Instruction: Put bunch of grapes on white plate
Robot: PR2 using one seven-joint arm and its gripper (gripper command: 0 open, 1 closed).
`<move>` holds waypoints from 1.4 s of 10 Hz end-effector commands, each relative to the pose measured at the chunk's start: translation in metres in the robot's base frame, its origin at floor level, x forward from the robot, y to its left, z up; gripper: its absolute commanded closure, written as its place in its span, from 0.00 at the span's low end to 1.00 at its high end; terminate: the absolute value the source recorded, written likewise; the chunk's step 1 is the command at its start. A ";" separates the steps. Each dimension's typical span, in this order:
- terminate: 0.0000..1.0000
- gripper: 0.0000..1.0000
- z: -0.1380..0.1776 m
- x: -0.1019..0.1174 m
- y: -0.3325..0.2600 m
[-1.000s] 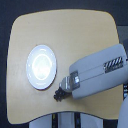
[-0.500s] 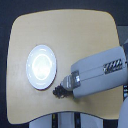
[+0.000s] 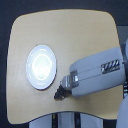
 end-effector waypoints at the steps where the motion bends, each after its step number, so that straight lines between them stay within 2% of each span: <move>1: 0.00 0.00 -0.004 -0.007 0.021; 2: 0.00 1.00 -0.002 -0.006 0.023; 14: 0.00 1.00 0.027 0.002 0.010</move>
